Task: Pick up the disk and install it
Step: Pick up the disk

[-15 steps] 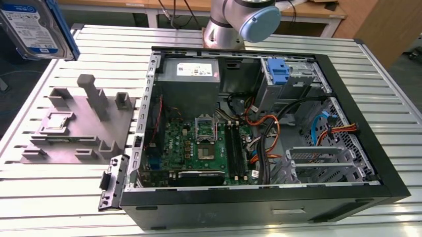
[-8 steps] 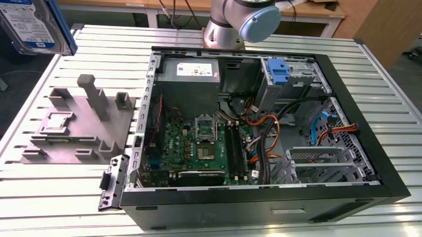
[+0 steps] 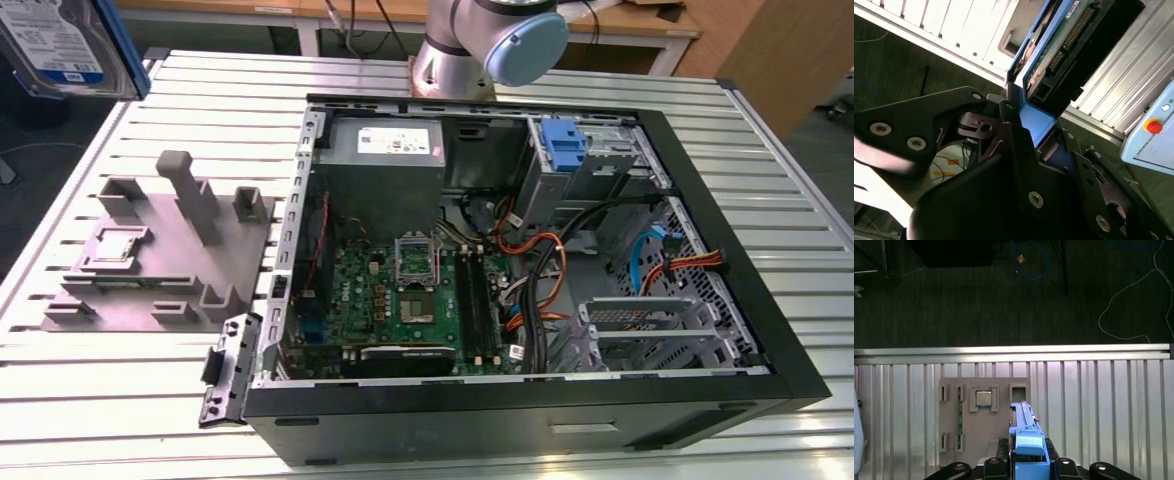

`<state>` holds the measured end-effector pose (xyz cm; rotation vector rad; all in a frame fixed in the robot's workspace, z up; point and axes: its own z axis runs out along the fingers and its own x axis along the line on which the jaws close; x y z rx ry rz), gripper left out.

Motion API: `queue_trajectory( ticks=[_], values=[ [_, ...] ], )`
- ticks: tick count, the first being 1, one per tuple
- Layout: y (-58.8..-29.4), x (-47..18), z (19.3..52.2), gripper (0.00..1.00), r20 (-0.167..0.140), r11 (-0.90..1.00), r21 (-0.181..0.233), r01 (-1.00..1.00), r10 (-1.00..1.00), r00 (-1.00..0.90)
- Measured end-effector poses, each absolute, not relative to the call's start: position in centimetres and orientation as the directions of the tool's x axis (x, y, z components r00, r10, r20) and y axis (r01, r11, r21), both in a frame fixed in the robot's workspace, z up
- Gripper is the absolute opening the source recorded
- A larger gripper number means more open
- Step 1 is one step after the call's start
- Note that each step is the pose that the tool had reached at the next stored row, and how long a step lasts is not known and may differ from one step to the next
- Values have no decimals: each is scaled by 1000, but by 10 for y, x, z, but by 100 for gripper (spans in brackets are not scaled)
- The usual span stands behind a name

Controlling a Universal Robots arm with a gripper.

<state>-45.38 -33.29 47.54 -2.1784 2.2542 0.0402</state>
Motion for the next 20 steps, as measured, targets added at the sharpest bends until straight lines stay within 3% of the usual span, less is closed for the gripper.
queue_trajectory(
  ticks=[20],
  values=[
    [-333,-450,486,37,-23,34,14,-999,-999,-34]
  ],
)
